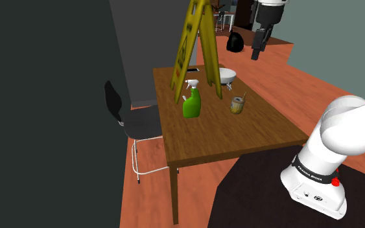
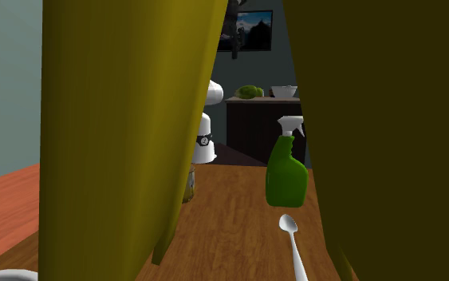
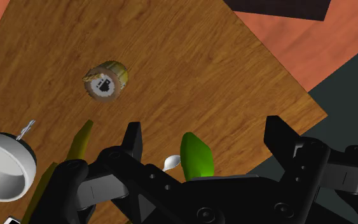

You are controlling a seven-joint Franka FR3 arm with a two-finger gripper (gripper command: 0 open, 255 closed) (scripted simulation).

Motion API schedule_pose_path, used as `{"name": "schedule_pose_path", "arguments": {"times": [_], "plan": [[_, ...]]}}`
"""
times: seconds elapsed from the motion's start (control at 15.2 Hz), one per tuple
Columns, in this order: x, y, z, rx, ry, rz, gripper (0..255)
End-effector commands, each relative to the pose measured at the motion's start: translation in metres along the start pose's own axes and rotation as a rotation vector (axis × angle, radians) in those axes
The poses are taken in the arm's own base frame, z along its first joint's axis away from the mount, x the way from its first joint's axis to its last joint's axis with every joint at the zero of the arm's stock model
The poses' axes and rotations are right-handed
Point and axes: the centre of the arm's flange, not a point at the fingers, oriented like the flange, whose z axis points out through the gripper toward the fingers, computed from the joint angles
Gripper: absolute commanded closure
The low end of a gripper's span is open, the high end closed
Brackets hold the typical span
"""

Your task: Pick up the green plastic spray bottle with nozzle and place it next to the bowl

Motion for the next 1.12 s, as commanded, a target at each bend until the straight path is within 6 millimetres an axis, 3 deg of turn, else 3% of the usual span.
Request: {"name": "schedule_pose_path", "arguments": {"times": [0.0,0.53,1.06], "plan": [[0.0,0.0,0.0,0.0,0.0,0.0,0],[0.083,0.03,0.059,0.066,0.019,-0.201,0],[0.172,0.039,0.118,0.131,0.038,-0.402,0]]}}
